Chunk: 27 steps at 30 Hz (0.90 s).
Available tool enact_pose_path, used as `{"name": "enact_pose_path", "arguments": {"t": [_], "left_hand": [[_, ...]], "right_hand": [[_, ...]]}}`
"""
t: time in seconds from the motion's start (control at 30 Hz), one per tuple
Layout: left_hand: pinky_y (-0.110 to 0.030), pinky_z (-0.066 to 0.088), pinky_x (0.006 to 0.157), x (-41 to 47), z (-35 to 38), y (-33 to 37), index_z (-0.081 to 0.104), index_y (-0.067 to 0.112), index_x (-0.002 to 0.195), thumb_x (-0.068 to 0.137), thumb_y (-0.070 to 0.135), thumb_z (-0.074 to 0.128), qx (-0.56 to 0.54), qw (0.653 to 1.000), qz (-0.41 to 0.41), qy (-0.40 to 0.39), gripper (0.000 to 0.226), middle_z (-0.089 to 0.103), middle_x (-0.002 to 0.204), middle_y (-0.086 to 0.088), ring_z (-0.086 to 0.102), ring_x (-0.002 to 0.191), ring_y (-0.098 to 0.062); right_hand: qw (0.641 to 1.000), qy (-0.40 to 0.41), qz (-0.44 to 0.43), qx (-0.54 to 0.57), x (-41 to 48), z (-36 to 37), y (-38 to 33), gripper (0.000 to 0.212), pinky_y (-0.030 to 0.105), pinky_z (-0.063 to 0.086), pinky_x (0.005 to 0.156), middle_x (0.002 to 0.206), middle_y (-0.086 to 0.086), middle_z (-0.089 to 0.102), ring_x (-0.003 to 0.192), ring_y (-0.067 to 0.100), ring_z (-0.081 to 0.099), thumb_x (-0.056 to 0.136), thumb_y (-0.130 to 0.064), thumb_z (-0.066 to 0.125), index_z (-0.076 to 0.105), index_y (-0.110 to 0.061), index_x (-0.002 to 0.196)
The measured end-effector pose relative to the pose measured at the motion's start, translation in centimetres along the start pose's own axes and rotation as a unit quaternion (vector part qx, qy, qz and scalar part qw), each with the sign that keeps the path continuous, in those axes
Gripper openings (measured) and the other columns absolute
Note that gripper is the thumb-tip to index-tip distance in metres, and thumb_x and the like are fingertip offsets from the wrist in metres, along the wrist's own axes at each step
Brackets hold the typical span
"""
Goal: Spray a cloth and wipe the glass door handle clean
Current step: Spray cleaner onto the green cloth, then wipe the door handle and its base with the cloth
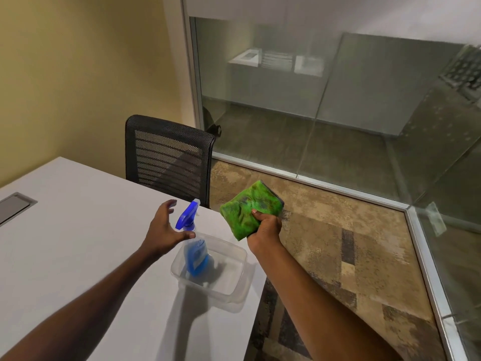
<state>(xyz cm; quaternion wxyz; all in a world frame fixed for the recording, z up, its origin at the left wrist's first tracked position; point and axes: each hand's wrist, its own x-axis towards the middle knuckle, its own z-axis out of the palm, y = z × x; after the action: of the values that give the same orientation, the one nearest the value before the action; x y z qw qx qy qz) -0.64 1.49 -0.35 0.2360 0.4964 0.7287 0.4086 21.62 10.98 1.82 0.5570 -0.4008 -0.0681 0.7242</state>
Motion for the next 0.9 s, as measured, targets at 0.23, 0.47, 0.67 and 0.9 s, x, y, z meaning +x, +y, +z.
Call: {"name": "enact_pose_path", "arguments": {"t": [0.23,0.47,0.67,0.9], "left_hand": [[-0.043,0.040,0.102,0.4,-1.1,5.5,0.037,0.014,0.143,0.057,0.055,0.088,0.088,0.991,0.102,0.006,0.108,0.045,0.145,-0.012,0.043,0.131,-0.030],[-0.059,0.024,0.116,1.7,0.1,10.5,0.044,0.014,0.142,0.059,0.099,0.037,0.265,0.931,0.251,-0.012,0.118,0.039,0.152,-0.014,0.023,0.145,-0.037],[-0.064,0.025,0.111,1.2,4.8,16.8,0.045,0.016,0.140,0.068,0.096,0.026,0.295,0.892,0.335,-0.078,0.109,0.039,0.151,-0.017,0.024,0.143,-0.042],[-0.071,0.027,0.107,-0.8,14.2,27.8,0.040,0.017,0.140,0.068,0.097,0.018,0.271,0.850,0.427,-0.149,0.110,0.038,0.151,-0.021,0.025,0.142,-0.047]], "right_hand": [[0.999,-0.009,-0.025,0.019,-1.9,0.7,-1.9,0.073,0.068,0.046,0.091,0.126,0.021,0.062,0.108,0.044,0.062,0.057,0.010,0.066,0.056,-0.008,0.126],[0.998,-0.012,-0.064,0.022,-3.8,-0.5,-7.4,0.057,0.063,0.047,0.092,0.124,0.021,0.063,0.110,0.044,0.061,0.074,0.013,0.058,0.057,-0.006,0.128],[0.995,-0.012,-0.095,0.033,-5.5,-3.4,-13.6,0.048,0.061,0.045,0.099,0.123,0.019,0.067,0.109,0.040,0.064,0.077,-0.023,0.066,0.063,-0.009,0.123],[0.979,-0.011,-0.186,0.086,-8.7,-9.8,-24.9,0.045,0.051,0.051,0.090,0.128,0.022,0.063,0.113,0.039,0.062,0.092,-0.026,0.053,0.057,-0.004,0.131]]}}
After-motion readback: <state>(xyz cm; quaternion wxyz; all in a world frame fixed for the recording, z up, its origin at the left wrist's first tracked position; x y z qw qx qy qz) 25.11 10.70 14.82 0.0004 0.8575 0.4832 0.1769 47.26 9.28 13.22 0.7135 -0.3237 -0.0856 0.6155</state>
